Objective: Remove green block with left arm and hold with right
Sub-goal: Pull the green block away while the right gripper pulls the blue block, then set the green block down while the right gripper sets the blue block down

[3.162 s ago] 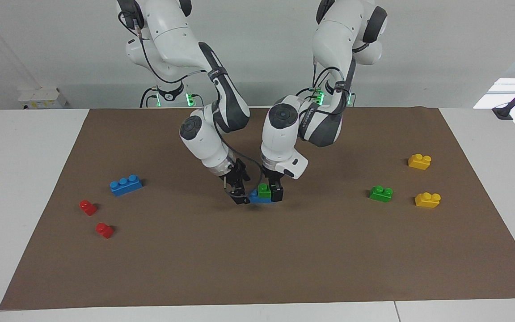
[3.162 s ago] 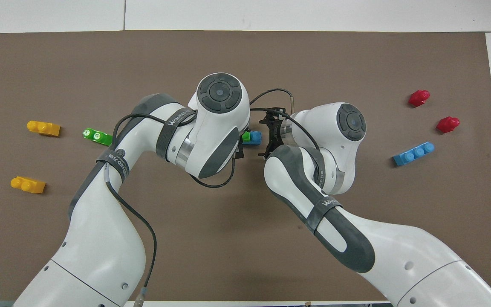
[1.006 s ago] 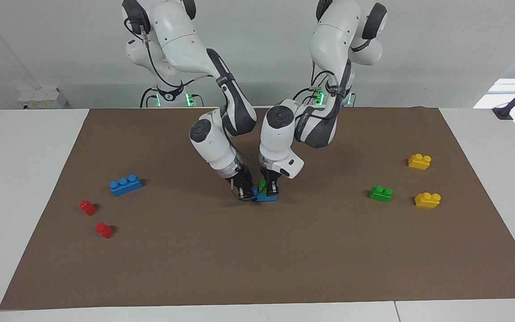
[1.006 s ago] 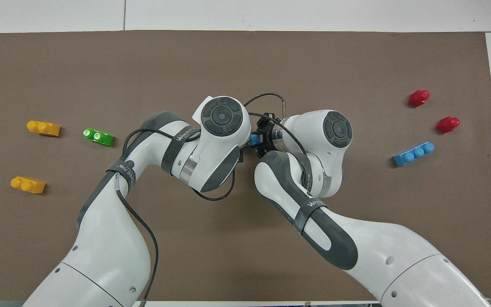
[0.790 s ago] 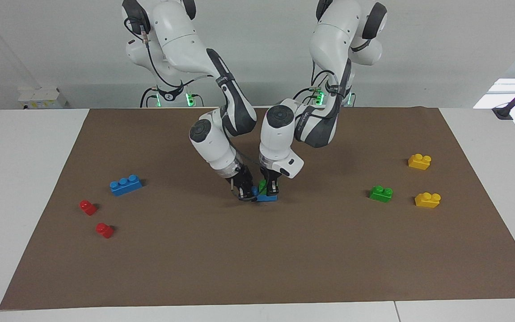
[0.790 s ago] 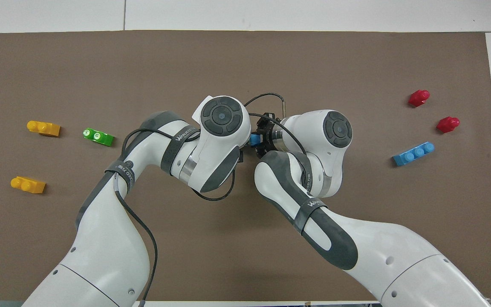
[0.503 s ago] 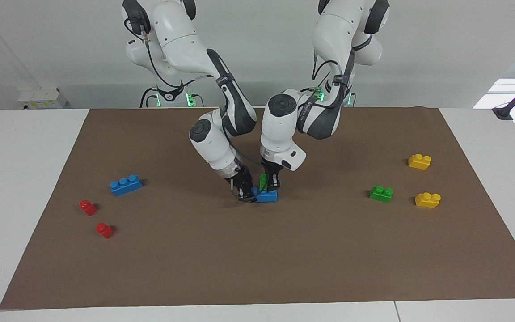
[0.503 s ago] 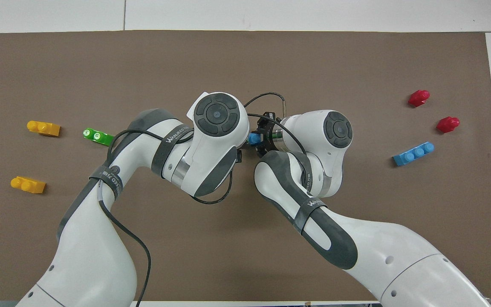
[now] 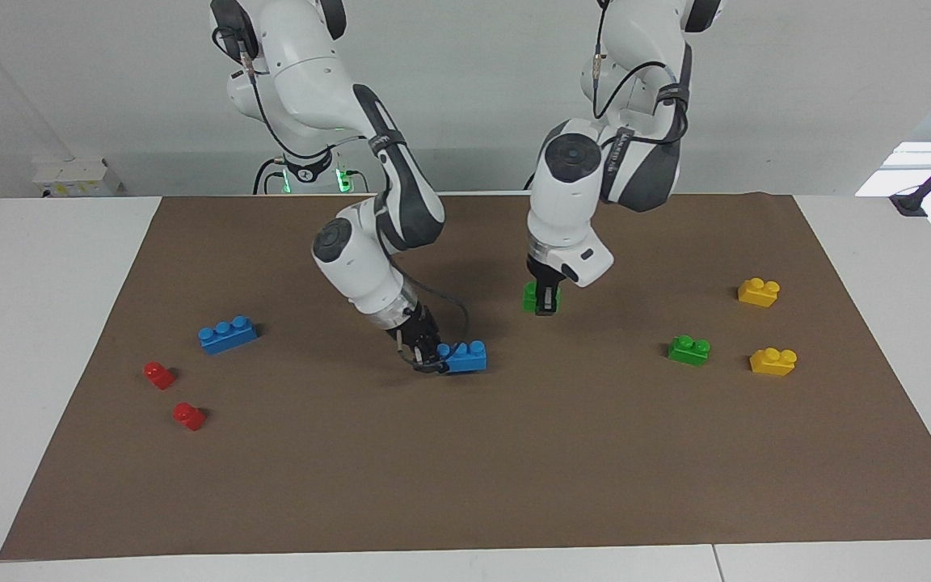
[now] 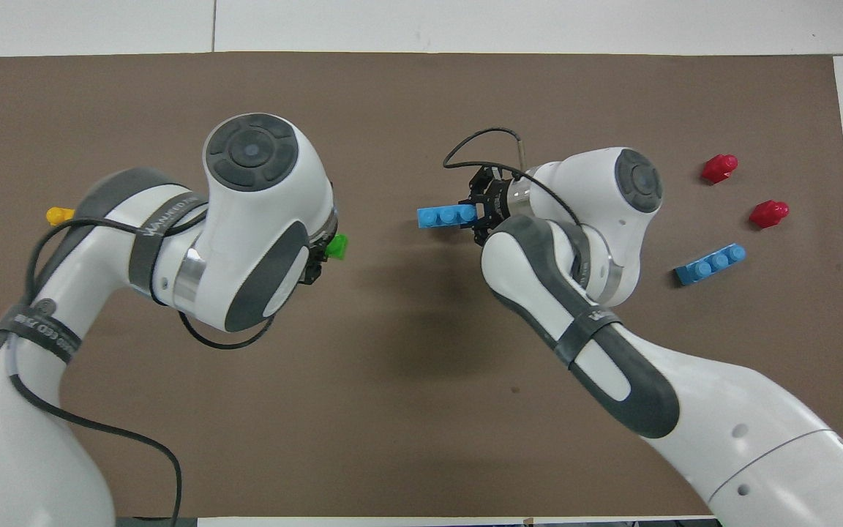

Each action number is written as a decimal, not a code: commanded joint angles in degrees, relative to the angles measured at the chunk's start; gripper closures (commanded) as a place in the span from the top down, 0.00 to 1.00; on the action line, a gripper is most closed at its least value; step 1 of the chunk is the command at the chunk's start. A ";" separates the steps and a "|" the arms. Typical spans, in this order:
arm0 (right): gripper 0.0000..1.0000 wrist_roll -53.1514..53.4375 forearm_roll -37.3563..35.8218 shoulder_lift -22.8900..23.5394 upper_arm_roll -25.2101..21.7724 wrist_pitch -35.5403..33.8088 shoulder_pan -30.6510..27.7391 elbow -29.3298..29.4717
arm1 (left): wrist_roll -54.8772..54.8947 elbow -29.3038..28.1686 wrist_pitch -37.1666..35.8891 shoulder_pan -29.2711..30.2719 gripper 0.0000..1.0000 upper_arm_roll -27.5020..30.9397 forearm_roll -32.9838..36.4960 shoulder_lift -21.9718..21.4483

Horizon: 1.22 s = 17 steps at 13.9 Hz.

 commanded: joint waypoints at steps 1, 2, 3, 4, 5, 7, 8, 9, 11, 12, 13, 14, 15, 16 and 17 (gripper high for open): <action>0.00 -10.37 0.41 -1.75 0.50 -9.84 -9.20 2.51 | 15.33 -9.01 0.17 7.17 0.09 -0.46 -0.53 -6.90; 0.00 -12.22 0.32 -2.45 0.41 -13.00 -12.27 2.60 | 21.56 -9.98 0.17 9.11 0.09 -0.37 -0.53 -7.25; 0.00 -13.20 -0.90 -2.63 0.41 -16.60 -15.61 2.86 | 29.20 -10.77 0.09 11.56 0.09 -0.37 -0.53 -7.78; 0.00 -15.64 -3.17 -2.90 0.49 -18.90 -18.77 2.69 | 38.06 -11.04 -0.26 13.50 0.09 -0.37 -0.53 -7.87; 0.00 -18.19 -4.07 -3.33 0.58 -20.92 -21.59 2.25 | 45.46 -11.13 -0.61 15.52 0.09 -0.37 -0.62 -7.87; 0.00 -20.49 -5.82 -3.51 0.32 -22.17 -26.51 0.41 | 54.80 -13.92 -0.71 18.34 0.09 -0.46 -0.62 -9.27; 0.00 -22.33 -6.70 -3.43 0.41 -22.09 -29.59 -0.21 | 61.29 -16.29 0.86 19.40 0.09 -0.46 -0.62 -9.89; 0.00 -25.48 -7.32 -3.17 0.32 -22.26 -30.66 -0.47 | 69.10 -19.01 2.97 20.63 0.09 -0.37 -0.88 -11.20; 0.00 -27.70 -7.68 -2.47 0.41 -21.65 -32.33 -0.92 | 83.43 -23.77 6.48 24.92 0.09 -0.46 -1.84 -12.87; 0.00 -28.14 -7.68 -2.11 0.41 -21.30 -32.52 -0.92 | 90.72 -25.53 9.20 27.12 0.08 -0.37 -2.28 -13.23; 0.00 -28.06 -7.68 -1.50 0.41 -20.42 -32.17 -0.92 | 95.58 -26.59 11.84 28.36 0.08 -0.37 -2.37 -13.50; 0.00 -27.89 -7.68 -1.23 0.49 -19.72 -31.64 -0.92 | 97.46 -27.21 13.34 28.55 0.08 -0.37 -2.37 -13.41; 0.00 -27.62 -7.51 -0.88 0.50 -18.67 -31.12 -0.92 | 97.65 -27.82 14.92 28.20 0.08 -0.37 -2.37 -12.89; 0.00 -27.62 -7.42 -0.18 0.50 -17.87 -30.76 -0.74 | 97.48 -29.22 17.03 27.76 0.08 -0.37 -2.37 -12.88; 0.00 -27.62 -7.42 0.35 0.50 -16.56 -30.76 -0.65 | 97.48 -31.41 19.83 27.50 0.06 -0.46 -2.37 -12.88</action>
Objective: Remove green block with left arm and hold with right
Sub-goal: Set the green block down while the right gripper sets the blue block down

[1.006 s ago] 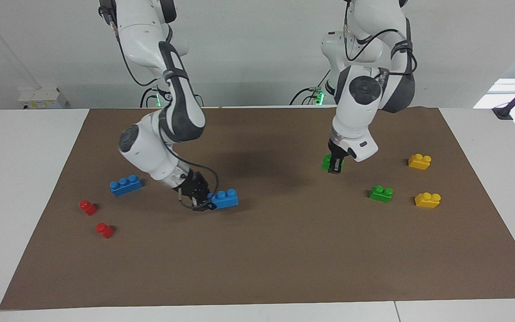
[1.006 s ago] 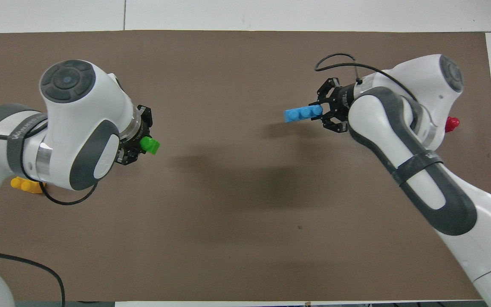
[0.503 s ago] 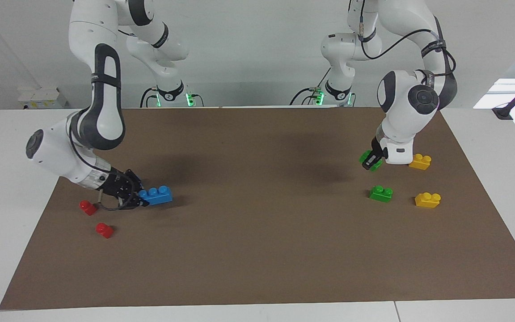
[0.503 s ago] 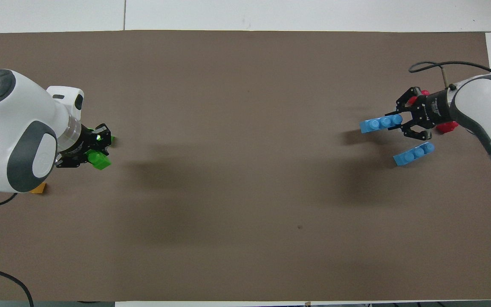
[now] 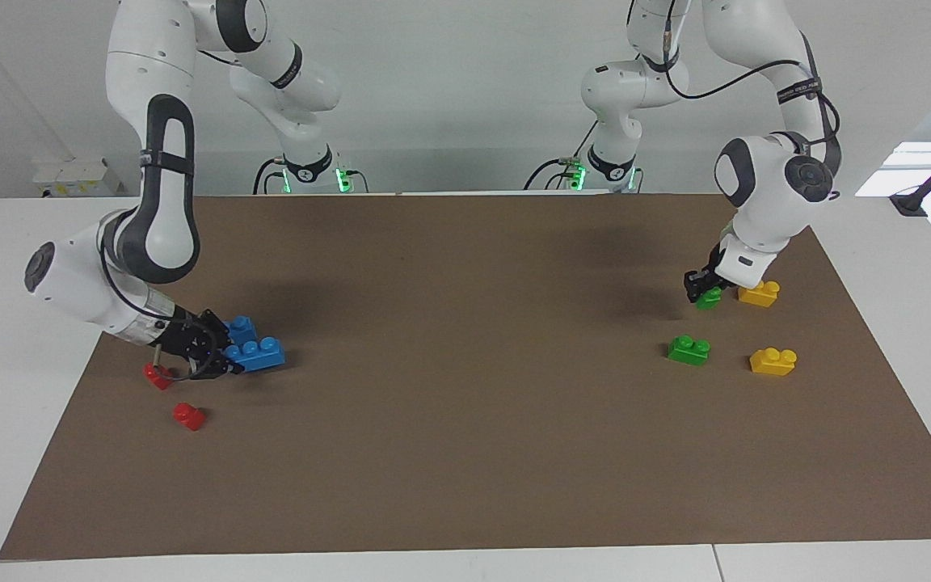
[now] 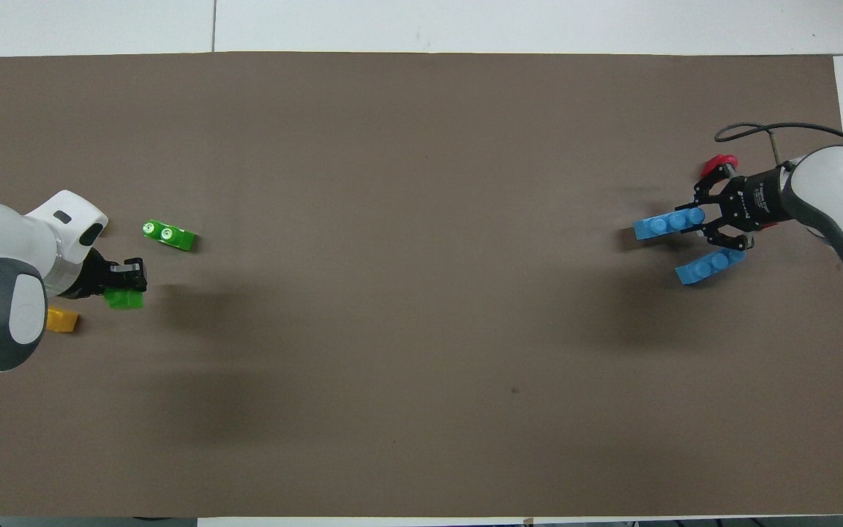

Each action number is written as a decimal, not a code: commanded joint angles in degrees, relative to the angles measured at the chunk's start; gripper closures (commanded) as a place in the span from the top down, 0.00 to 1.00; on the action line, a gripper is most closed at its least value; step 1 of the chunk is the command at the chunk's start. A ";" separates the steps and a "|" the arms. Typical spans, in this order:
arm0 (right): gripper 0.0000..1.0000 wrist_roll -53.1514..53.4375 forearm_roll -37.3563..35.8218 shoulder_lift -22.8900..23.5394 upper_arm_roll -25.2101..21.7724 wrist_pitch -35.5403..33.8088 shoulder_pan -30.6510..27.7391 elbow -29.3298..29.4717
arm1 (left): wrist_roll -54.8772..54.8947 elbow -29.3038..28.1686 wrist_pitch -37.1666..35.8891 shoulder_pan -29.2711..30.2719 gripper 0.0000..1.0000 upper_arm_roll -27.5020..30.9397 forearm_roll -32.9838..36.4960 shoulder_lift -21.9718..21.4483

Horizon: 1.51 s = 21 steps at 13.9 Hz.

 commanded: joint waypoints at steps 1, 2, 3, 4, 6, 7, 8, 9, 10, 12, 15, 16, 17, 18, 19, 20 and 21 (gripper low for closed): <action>0.00 -0.30 -0.51 1.45 0.29 3.02 0.12 -0.11 | 1.04 -6.36 7.19 -2.35 0.04 -0.27 -0.85 -1.78; 0.00 -0.38 -0.51 1.81 0.29 3.38 0.12 -0.11 | 0.69 -7.68 8.60 -3.24 0.04 -0.27 -0.85 -1.78; 0.00 -0.56 -0.51 2.16 0.29 3.73 0.03 -0.02 | 0.60 -8.74 9.22 -3.25 0.04 -0.27 -0.85 -2.04; 0.00 -0.74 -0.51 2.42 0.29 4.95 -0.06 -0.11 | 0.69 -9.45 9.49 -3.16 0.05 -0.27 -0.85 -2.13; 0.00 -0.65 -0.51 2.43 0.29 4.97 0.03 -0.19 | 0.69 -9.89 10.28 -3.42 0.08 -0.27 -0.85 -1.87; 0.00 -0.65 -0.51 2.43 0.29 5.05 0.12 -0.19 | 0.69 -10.77 11.16 -4.03 0.08 -0.19 -0.85 -1.87; 0.00 -0.74 -0.60 2.34 0.29 4.88 0.12 -0.02 | 0.69 -11.82 12.38 -4.13 0.11 -0.18 -0.85 -1.96; 0.00 -0.82 -0.60 2.34 0.29 4.18 0.03 0.16 | 0.78 -12.44 13.26 -4.13 0.25 -0.18 -0.85 -1.96; 0.19 -0.82 -0.60 2.17 0.38 3.82 0.12 0.16 | 0.78 -12.44 13.53 -4.13 0.47 -0.18 -0.85 -1.87; 0.93 -0.74 -0.60 1.46 0.38 3.82 0.21 0.24 | 0.78 -12.44 13.54 -4.48 0.81 -0.19 -0.85 -1.87; 0.98 0.31 -0.60 -0.91 0.29 0.59 0.12 2.08 | 0.78 -9.48 12.31 -4.48 1.00 -0.18 -0.85 -1.78; 0.98 0.75 -0.60 -1.61 0.20 -0.74 0.12 2.96 | 0.69 -6.32 8.65 -4.57 1.00 -0.27 -0.85 -2.48; 0.98 1.11 -0.86 -2.31 0.20 -1.53 0.12 3.58 | 0.52 -2.12 2.96 -4.57 1.00 -0.27 -0.85 -3.09; 0.98 0.85 -1.91 -2.84 0.20 -1.54 0.21 4.28 | 0.60 2.80 -3.80 -4.65 1.00 -0.19 -0.85 -3.19; 0.98 0.41 -5.22 -2.93 0.72 -1.71 0.29 5.68 | 0.52 7.37 -9.61 -4.65 1.00 -0.10 -0.85 -3.28; 0.98 -0.55 -9.08 -3.20 1.25 -2.76 0.82 7.35 | 0.52 10.81 -13.49 -4.48 1.00 -0.10 -0.85 -3.45; 1.00 -3.61 -11.47 -3.98 1.78 -4.77 1.34 9.19 | 0.43 12.94 -16.14 -4.22 1.00 -0.10 -0.85 -4.58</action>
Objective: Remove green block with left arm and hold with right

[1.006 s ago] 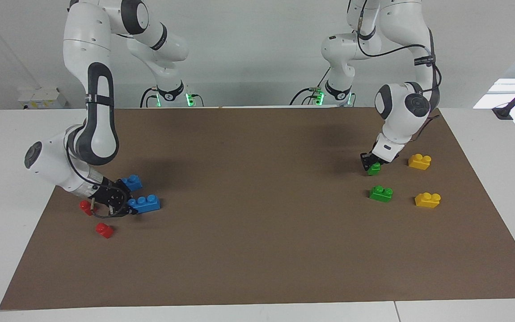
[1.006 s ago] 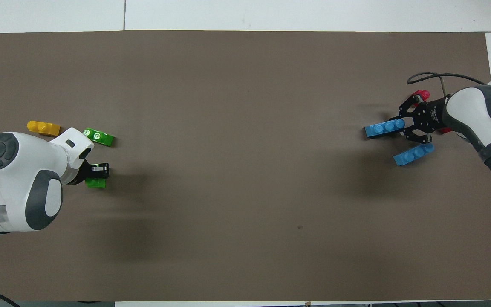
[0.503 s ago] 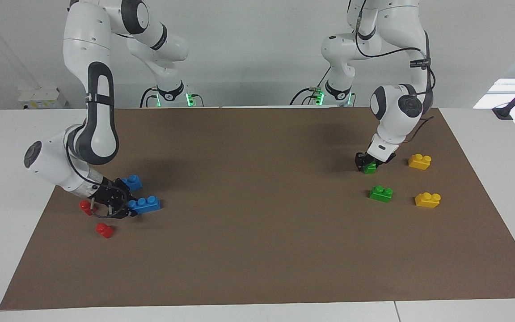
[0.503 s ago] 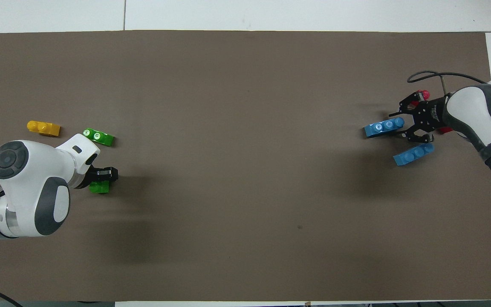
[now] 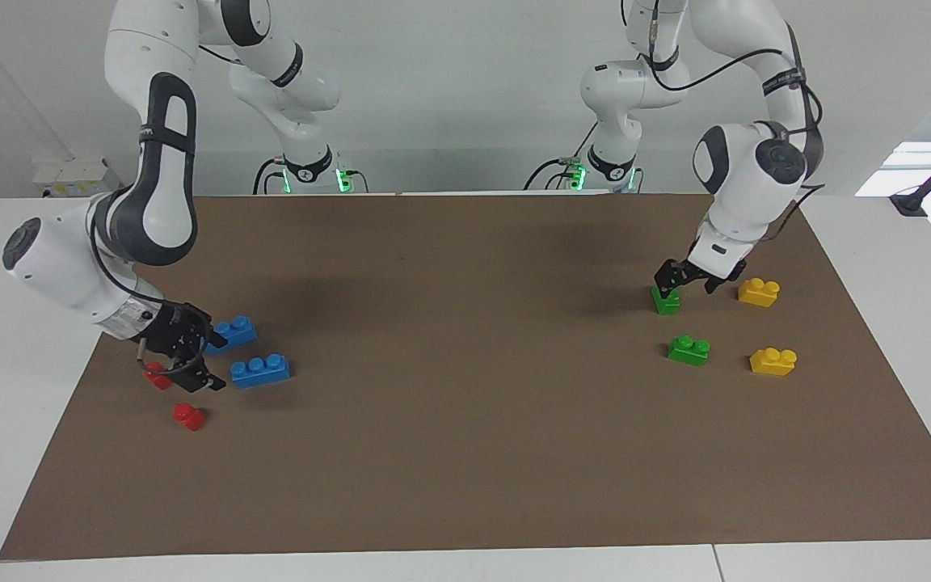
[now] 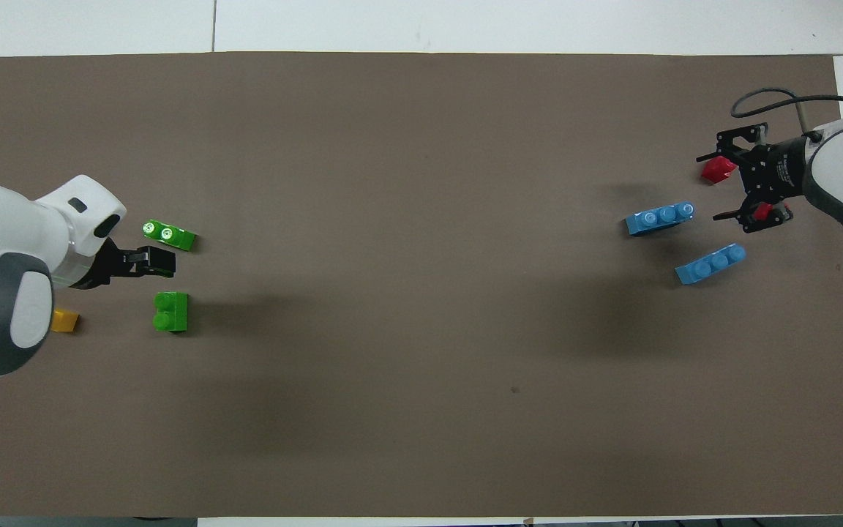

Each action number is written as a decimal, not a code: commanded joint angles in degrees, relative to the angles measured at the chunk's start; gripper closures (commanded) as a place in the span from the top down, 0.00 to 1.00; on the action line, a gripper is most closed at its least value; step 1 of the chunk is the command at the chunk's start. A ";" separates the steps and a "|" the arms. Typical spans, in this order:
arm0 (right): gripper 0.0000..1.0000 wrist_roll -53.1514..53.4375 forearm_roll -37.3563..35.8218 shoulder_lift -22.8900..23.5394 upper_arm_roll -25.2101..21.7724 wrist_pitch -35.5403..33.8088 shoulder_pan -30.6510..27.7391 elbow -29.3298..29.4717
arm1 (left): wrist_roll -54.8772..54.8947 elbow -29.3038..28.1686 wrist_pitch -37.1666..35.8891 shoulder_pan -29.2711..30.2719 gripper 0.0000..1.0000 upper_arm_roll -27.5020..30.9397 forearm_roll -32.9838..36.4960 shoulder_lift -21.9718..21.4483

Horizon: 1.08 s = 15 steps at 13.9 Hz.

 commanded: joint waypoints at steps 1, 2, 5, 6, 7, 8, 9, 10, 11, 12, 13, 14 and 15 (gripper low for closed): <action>1.00 -6.58 -5.89 -1.79 1.05 -4.93 1.56 4.83 | 0.36 6.03 -7.50 -0.42 1.00 0.75 -0.81 -2.27; 1.00 -10.10 -7.38 -3.45 1.06 -7.21 2.53 5.72 | 0.27 6.30 -8.29 -0.60 1.00 0.75 -0.81 -3.85; 1.00 -22.65 -13.00 -9.87 1.06 -12.76 5.77 5.55 | 0.10 6.47 -9.44 -0.69 1.00 1.18 -0.81 -6.76; 1.00 -26.18 -14.50 -11.63 1.06 -14.43 6.48 5.55 | -0.43 6.39 -9.53 -0.77 1.00 1.19 -0.81 -7.29; 1.00 -30.13 -15.47 -13.56 1.06 -16.01 8.06 5.55 | -2.61 6.65 -10.22 -0.51 1.00 1.19 -0.81 -7.30; 1.00 -34.96 -16.09 -15.32 1.06 -17.51 8.68 5.55 | -3.50 8.48 -12.15 -0.16 1.00 1.19 -0.63 -7.03; 1.00 -40.92 -16.62 -16.81 1.06 -18.56 8.95 5.46 | -3.51 12.32 -15.99 0.28 1.00 1.19 -0.37 -5.90; 1.00 -44.90 -16.71 -18.40 1.06 -19.45 9.04 4.94 | -3.51 18.37 -20.90 0.37 1.00 1.19 -0.19 -3.28; 1.00 -46.59 -16.71 -19.80 1.23 -20.67 9.04 4.50 | -3.51 23.47 -24.17 -0.24 1.00 1.01 -0.02 -1.08; 1.00 -46.87 -16.71 -21.38 1.32 -21.73 9.13 3.54 | -3.33 25.87 -24.99 -0.33 1.00 1.10 -0.01 -0.01; 1.00 -46.87 -17.41 -22.18 1.41 -21.57 9.21 3.18 | -3.42 26.16 -25.00 -0.68 1.00 1.01 0.16 0.26; 1.00 -47.13 -18.20 -22.19 1.41 -21.56 9.39 3.35 | -3.16 26.34 -24.74 -0.60 1.00 0.93 0.51 0.35; 1.00 -48.00 -18.99 -22.19 1.41 -21.56 9.30 3.35 | -3.07 26.69 -24.91 -0.34 1.00 0.84 0.43 0.96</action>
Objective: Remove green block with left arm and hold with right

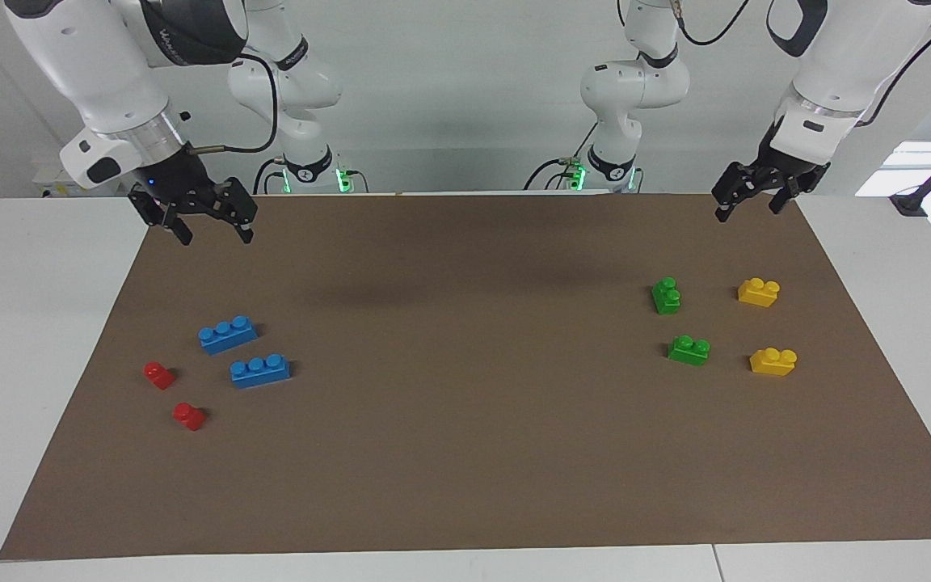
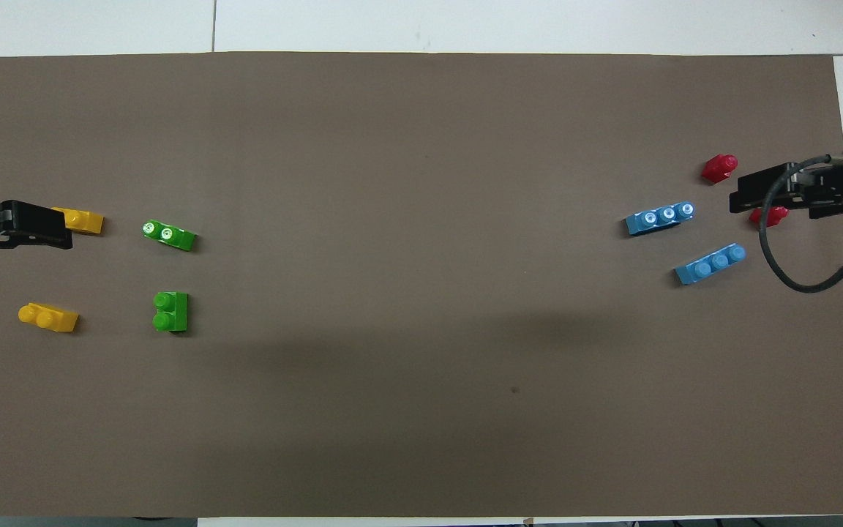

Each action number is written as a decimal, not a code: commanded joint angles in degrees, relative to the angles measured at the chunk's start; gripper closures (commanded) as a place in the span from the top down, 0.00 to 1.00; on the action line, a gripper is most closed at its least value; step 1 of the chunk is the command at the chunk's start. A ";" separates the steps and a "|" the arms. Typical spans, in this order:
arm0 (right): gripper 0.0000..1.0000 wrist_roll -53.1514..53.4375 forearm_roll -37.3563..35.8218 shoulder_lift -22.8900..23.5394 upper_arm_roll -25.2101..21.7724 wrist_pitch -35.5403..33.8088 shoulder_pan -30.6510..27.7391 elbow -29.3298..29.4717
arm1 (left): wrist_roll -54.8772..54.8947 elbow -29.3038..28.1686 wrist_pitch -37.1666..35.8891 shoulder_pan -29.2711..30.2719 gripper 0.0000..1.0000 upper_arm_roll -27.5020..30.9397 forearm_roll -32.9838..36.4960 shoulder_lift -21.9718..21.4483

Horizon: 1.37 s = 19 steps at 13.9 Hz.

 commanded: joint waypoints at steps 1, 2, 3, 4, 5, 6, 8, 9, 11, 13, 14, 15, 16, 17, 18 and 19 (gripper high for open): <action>1.00 -4.62 -3.83 -1.37 0.29 0.24 0.03 -2.24 | -0.05 3.55 -1.25 -0.73 1.00 0.49 0.76 3.73; 1.00 -5.86 -4.89 -1.37 0.29 -0.11 0.03 -2.33 | 0.48 3.64 -0.03 -1.95 1.00 0.49 1.20 4.17; 1.00 -5.87 -4.90 -1.37 0.29 -0.11 -0.05 -2.33 | 0.49 3.90 -0.01 -2.48 1.00 0.66 1.12 4.26; 1.00 -5.87 -4.90 -1.37 0.29 -0.20 -0.06 -2.24 | 0.57 4.43 -0.45 -2.40 1.00 0.67 0.77 4.17; 1.00 -5.61 -4.90 -1.37 0.29 -0.20 -0.06 -2.24 | 0.66 4.43 -0.19 -2.75 1.00 0.67 0.94 4.17; 1.00 -5.00 -4.90 -1.37 0.29 -0.20 -0.06 -2.33 | 0.66 4.43 0.25 -3.10 1.00 0.67 1.11 4.26; 1.00 -4.29 -4.90 -1.37 0.29 -0.38 0.03 -2.33 | 0.75 4.87 0.34 -2.23 1.00 0.67 0.33 4.17; 1.00 -4.29 -4.90 -1.37 0.29 -0.38 0.03 -2.33 | 0.75 5.40 0.86 -2.66 1.00 0.49 0.85 4.17; 1.00 -4.29 -5.08 -1.45 0.21 -1.16 -0.06 -2.33 | 0.92 4.70 0.17 -2.40 1.00 0.58 0.33 2.95; 1.00 -4.29 -5.25 -1.45 0.20 -1.43 -0.06 -2.42 | 0.75 4.52 -0.01 -2.49 1.00 0.40 0.41 1.98; 1.00 -4.29 -5.25 -1.45 0.29 -1.52 -0.14 -2.42 | 0.75 4.70 -0.01 -2.92 1.00 0.31 0.41 1.89; 1.00 -4.29 -5.25 -1.63 0.21 -1.52 -0.14 -2.51 | 0.75 4.52 -0.10 -3.01 1.00 0.31 0.41 1.54; 1.00 -4.20 -5.25 -1.80 0.29 -1.61 -0.06 -2.77 | 0.75 4.43 0.07 -3.10 1.00 0.23 0.41 1.54; 1.00 -4.20 -5.25 -1.81 0.29 -1.61 -0.06 -2.77 | 0.75 4.35 0.51 -3.10 1.00 0.23 0.41 1.54; 1.00 -4.20 -5.25 -1.81 0.21 -1.61 -0.06 -2.77 | 0.75 4.35 0.51 -3.10 1.00 0.23 0.41 1.54; 1.00 -4.20 -5.34 -1.81 0.20 -1.61 0.03 -2.77 | 0.84 4.35 0.60 -3.10 1.00 0.23 0.41 1.54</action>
